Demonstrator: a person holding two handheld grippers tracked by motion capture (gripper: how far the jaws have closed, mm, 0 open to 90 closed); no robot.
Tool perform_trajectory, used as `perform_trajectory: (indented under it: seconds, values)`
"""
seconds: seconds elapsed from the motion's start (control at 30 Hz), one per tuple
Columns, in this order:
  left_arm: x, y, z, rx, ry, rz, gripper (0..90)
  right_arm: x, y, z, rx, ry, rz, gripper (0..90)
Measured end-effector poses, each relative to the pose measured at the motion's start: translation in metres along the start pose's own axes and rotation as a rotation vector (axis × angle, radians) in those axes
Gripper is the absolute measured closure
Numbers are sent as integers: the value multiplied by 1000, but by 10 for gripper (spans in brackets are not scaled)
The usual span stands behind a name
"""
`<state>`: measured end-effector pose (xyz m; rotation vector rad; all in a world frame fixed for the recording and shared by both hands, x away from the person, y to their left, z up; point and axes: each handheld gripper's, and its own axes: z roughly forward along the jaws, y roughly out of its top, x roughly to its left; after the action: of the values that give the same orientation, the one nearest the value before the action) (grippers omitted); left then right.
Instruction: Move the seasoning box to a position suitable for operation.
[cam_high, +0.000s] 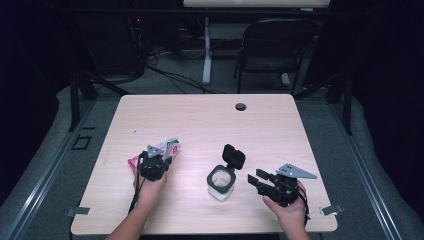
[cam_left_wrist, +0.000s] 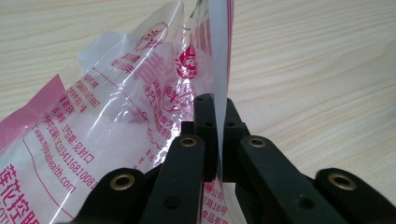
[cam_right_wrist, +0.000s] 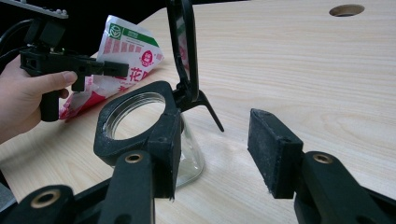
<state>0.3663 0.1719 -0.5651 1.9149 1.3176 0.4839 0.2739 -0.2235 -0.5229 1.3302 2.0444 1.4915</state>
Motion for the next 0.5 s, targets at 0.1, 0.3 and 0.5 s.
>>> perform_trajectory:
  seconds: [0.1,0.3,0.5]
  values:
    - [0,1,-2,1,-4,5,900,0,0,0,1,-1,0,544]
    - [2,4,-8,10,-26,14,900,-1,0,-1,-2,-1,0,544]
    - [5,5,-15,8,-48,21,900,-1,0,-1,-4,-1,4,544]
